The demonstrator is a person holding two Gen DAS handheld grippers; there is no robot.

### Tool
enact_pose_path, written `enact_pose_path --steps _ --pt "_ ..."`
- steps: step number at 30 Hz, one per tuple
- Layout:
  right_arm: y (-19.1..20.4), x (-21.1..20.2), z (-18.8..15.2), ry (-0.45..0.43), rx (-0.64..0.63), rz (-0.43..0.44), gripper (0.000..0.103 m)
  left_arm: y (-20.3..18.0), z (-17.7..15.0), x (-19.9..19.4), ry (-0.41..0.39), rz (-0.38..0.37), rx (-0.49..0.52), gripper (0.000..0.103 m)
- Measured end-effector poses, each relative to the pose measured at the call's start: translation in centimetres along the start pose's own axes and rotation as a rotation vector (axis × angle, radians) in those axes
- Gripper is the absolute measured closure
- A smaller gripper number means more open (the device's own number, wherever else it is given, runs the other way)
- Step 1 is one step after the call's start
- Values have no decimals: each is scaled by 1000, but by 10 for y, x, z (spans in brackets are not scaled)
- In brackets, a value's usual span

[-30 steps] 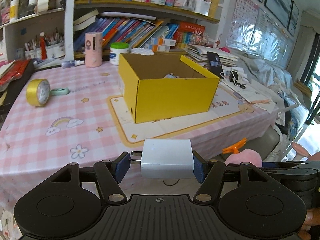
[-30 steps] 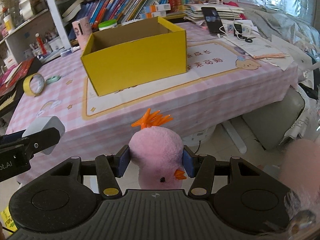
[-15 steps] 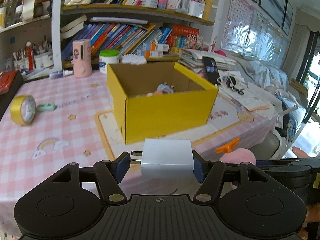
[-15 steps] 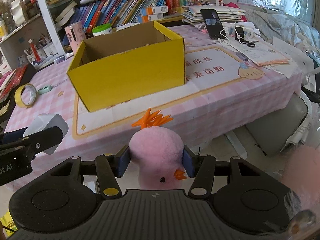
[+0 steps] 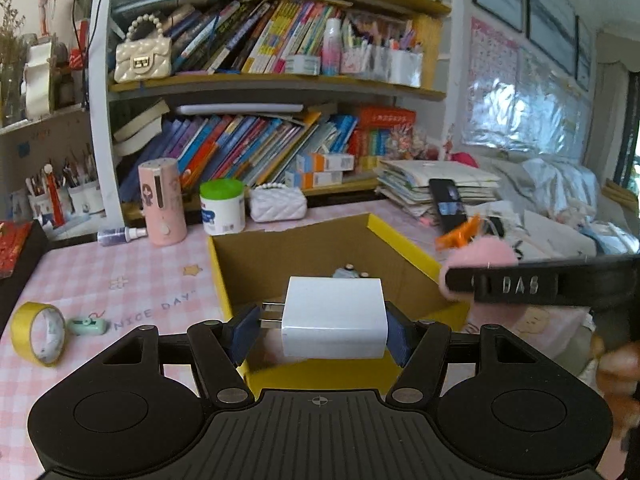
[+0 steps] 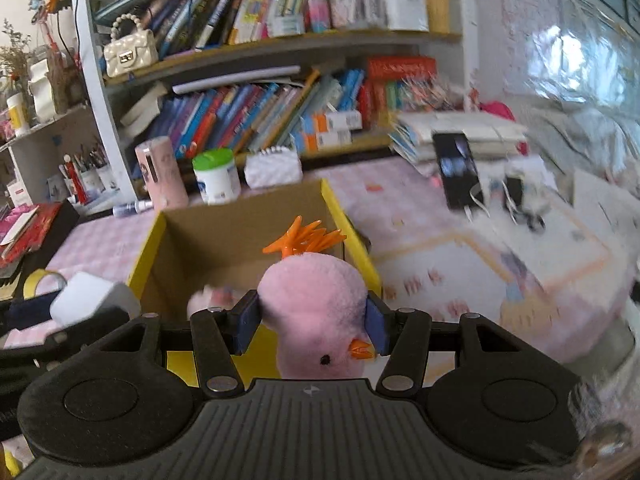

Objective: Organize objects
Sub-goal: 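Carry the pink chick and white plug over the yellow box with both tools, then open right tool dropping pink chick into box while left tool releases white plug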

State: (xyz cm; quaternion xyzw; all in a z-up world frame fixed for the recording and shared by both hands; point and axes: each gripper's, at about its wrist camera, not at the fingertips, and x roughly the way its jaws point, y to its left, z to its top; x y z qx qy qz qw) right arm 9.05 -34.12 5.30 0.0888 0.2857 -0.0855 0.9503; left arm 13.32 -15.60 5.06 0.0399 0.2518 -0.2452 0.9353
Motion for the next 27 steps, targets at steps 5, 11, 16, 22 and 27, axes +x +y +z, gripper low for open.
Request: enact_pose_path --steps 5,11,16,22,27 --pt "-10 36 37 -3 -62 77 51 -1 10 43 50 50 -39 39" --pt "-5 94 50 79 -156 180 51 -7 10 89 151 113 -11 39" --pt "5 144 61 166 -214 239 51 -8 11 122 214 140 2 39" --pt "19 193 67 284 -278 284 51 -11 10 148 288 152 24 38" --pt "28 216 63 358 -317 299 51 -20 7 152 287 147 70 37"
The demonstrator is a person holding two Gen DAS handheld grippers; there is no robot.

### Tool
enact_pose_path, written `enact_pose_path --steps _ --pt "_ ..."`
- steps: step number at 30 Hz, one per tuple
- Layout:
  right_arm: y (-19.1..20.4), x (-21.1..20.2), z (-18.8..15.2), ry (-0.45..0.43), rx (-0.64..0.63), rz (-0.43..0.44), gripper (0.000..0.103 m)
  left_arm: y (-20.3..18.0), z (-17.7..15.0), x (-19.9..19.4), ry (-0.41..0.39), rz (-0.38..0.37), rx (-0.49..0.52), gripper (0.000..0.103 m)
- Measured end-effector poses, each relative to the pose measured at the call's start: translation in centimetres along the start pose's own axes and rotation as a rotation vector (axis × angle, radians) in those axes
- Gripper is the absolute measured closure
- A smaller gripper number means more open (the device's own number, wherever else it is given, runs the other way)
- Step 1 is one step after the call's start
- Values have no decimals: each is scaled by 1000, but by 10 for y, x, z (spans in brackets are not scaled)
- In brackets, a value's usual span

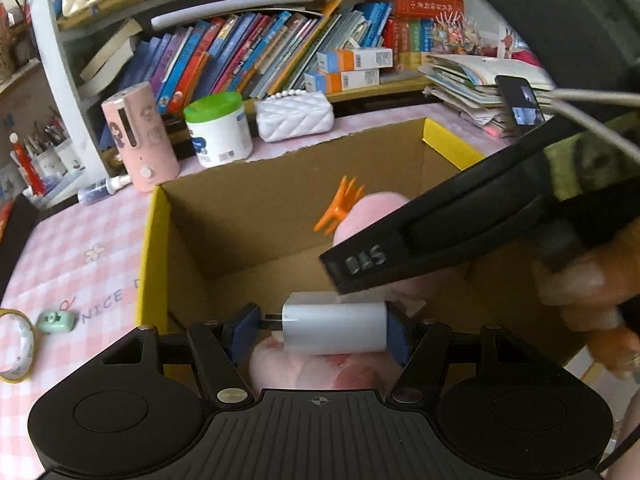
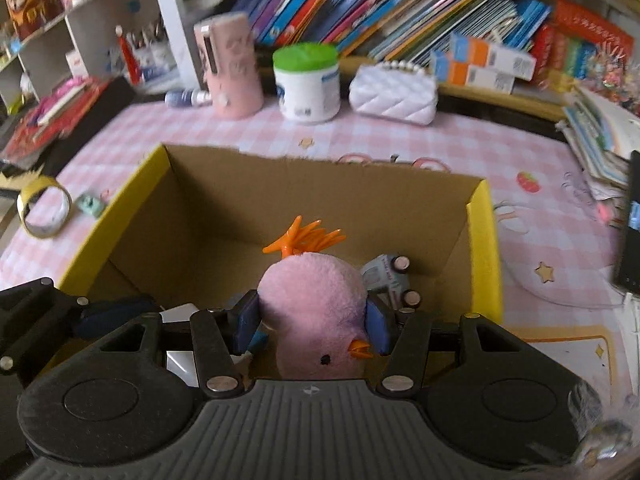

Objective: Organize objects
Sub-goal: 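Open right tool dropping pink chick into box while left tool releases white plug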

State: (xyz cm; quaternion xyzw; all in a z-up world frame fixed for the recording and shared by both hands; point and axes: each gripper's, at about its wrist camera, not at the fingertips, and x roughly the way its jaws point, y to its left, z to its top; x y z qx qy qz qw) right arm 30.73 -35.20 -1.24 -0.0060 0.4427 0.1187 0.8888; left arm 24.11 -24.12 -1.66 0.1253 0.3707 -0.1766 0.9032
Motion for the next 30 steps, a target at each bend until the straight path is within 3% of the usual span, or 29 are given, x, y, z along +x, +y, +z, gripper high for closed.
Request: enact_pose_path --steps 4,10,14,21,30 --pt "-1 7 -1 26 2 12 51 -6 1 -6 -40 13 42 35" --pt "-1 -6 1 -32 6 4 46 -7 2 -28 -112 33 34 24" --pt "0 -34 -3 -127 32 -21 39 1 -2 -52 -173 40 -6 19" --pt "10 -89 -24 -292 93 -96 39 17 -21 -89 -234 81 -88 17" --pt "33 -148 -84 -423 156 -251 38 43 -62 -132 -278 111 -160 12"
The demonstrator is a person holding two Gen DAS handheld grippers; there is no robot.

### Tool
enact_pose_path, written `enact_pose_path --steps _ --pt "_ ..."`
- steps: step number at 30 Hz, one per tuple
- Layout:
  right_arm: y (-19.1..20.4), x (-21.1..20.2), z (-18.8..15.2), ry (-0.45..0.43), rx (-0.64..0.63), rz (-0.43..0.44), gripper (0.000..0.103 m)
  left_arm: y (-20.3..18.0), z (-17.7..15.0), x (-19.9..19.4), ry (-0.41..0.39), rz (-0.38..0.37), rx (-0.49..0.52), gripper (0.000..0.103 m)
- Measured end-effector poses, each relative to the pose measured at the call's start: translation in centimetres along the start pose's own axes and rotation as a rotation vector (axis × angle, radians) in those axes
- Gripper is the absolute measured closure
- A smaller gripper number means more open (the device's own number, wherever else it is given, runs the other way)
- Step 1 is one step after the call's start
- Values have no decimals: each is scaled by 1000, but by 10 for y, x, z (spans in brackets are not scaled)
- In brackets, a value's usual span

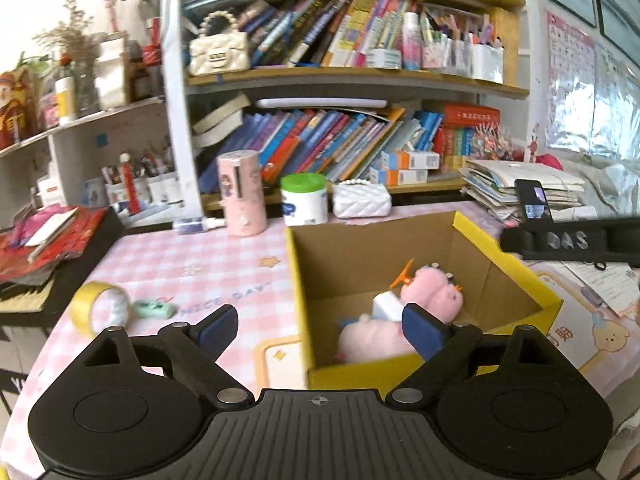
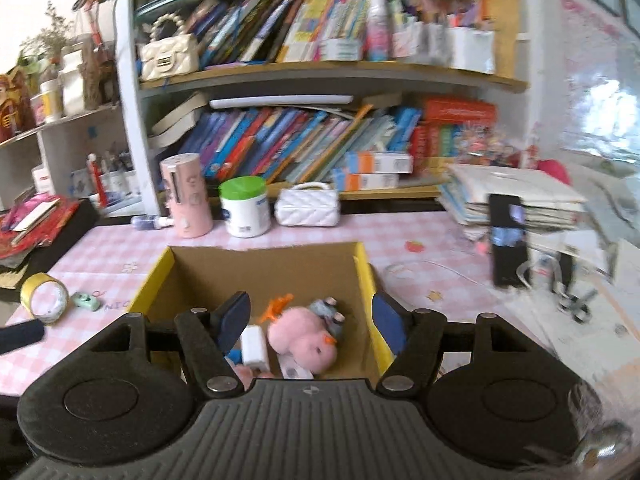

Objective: Organize objects
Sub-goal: 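Withdraw both open tools from the yellow box toward the tape rolls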

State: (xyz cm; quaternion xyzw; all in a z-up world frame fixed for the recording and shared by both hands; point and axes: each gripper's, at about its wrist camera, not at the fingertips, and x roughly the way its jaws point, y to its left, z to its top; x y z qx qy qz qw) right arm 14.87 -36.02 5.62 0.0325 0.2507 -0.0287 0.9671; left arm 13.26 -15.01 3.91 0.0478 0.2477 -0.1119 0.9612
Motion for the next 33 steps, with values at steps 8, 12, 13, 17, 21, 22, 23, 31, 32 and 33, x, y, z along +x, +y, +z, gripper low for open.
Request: enact_pose_path --steps 8,12,13,17,21,22,23,31,32,33 --pt "28 -28 -48 61 63 -131 36 39 -28 -34 17 59 -64 7" --pt "44 -40 -70 120 100 -156 34 56 -46 -49 49 65 -82 6" --pt "49 -43 -76 133 102 -157 34 60 -51 -52 62 70 -81 6" --pt "76 -58 -97 163 80 -144 34 74 -68 -66 104 84 -79 6" --pt "100 -72 -113 178 50 -108 32 88 -83 -77 130 99 -73 6" --pt "106 -75 -117 181 45 -100 31 92 -86 -80 135 102 -76 6" --pt "112 -76 -120 186 39 -92 30 96 -90 -83 141 105 -79 6" --pt "161 -82 -133 223 -21 -5 28 134 -107 -107 167 175 -126 6" --pt "166 -83 -134 221 -28 10 27 140 -109 -110 171 185 -133 6" --pt "172 -84 -134 222 -34 24 27 143 -111 -112 172 193 -138 6"
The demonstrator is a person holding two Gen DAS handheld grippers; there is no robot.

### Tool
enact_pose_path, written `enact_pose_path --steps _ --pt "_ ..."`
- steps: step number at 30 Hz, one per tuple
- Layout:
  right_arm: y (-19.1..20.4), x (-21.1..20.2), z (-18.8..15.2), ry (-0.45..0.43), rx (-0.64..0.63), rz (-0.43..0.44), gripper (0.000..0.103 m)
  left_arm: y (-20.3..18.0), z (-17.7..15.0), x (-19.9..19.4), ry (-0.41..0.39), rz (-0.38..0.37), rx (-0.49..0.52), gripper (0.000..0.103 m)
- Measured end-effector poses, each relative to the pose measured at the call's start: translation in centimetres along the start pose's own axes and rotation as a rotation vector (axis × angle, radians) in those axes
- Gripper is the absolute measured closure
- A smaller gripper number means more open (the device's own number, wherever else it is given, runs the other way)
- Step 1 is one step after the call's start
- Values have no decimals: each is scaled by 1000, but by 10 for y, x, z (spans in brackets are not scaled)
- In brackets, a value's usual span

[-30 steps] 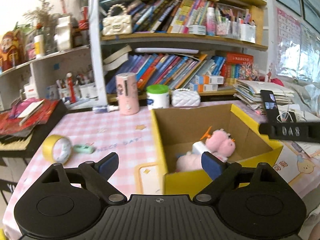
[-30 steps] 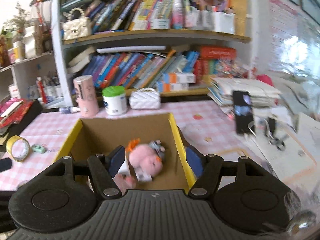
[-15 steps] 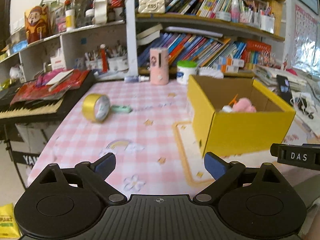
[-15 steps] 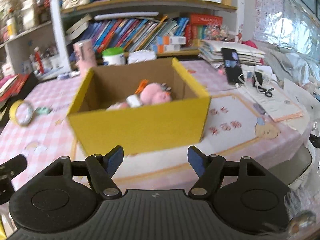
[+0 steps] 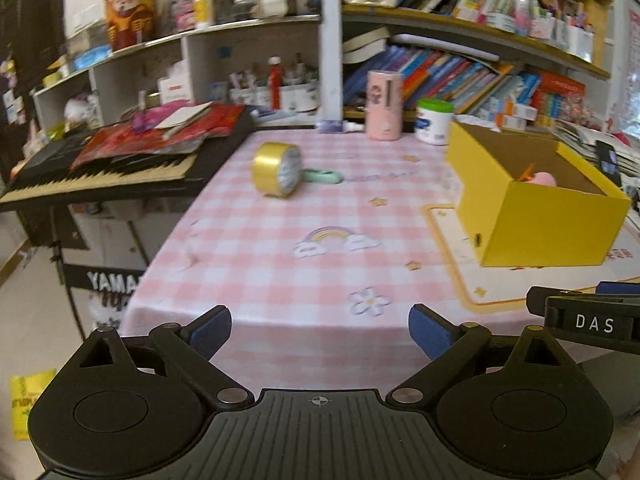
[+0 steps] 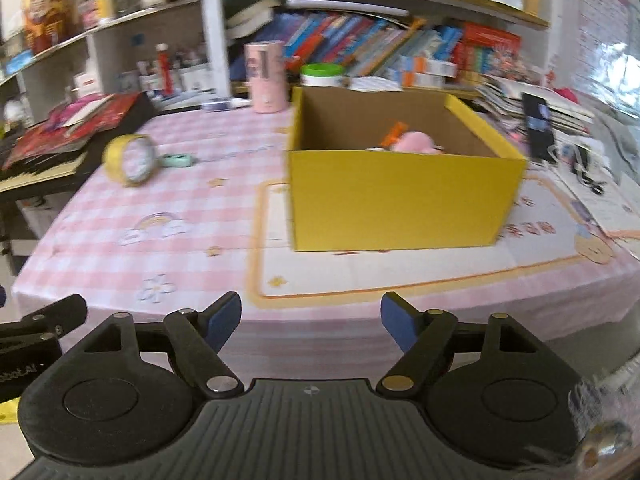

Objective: Organize objects
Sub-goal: 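Withdraw both open tools from the yellow box toward the tape rolls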

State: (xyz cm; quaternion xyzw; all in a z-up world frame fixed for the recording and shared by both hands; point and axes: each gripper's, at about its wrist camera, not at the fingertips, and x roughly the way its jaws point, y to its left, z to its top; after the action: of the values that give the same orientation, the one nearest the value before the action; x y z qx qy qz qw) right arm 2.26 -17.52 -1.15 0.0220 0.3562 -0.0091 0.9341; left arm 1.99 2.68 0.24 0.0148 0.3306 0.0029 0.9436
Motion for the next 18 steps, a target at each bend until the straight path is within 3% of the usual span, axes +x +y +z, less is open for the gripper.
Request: enact_pose_path --steps 9,18 --pt "48 -1 -2 17 -69 90 27 39 -6 -11 -8 57 -50 6" --pt "68 -3 -4 13 -77 111 27 46 -3 -7 -16 36 -11 6"
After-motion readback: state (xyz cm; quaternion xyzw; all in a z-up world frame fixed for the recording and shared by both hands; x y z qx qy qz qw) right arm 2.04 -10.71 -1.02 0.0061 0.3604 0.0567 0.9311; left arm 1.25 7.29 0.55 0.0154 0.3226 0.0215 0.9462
